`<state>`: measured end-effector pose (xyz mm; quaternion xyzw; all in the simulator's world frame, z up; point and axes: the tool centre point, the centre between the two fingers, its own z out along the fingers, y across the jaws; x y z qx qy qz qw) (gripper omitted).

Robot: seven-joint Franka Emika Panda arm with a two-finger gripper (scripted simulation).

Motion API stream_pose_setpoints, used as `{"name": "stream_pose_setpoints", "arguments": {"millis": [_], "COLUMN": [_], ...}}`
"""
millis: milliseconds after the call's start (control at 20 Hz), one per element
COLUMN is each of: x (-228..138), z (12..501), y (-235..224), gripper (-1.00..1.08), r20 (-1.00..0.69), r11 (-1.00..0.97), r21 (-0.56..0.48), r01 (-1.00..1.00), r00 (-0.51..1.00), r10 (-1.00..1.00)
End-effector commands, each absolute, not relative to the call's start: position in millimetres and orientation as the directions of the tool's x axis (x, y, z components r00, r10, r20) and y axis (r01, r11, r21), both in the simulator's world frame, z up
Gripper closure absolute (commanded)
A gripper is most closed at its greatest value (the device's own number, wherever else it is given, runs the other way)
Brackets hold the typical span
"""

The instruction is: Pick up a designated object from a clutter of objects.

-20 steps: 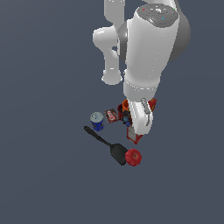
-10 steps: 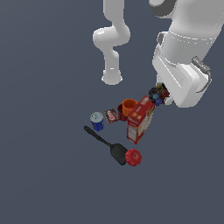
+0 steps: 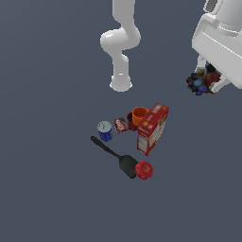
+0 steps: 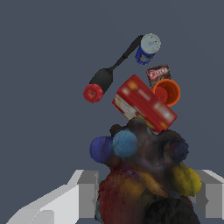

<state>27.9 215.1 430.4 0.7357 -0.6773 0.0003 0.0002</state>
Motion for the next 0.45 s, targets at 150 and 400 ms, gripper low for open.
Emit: {"name": "stream_pose_setpoints", "arguments": {"millis": [150, 400], "x": [26.9, 27.1], "z": [445.2, 448.5], "y": [227.9, 231.0], "gripper": [1.08, 1.08], "r20": [0.000, 0.000], "r11": [-0.082, -0.082], "r21": [0.000, 0.000], "r01": [-0.997, -0.997], "r00": [0.082, 0.082], "r10": [-0.997, -0.997]}}
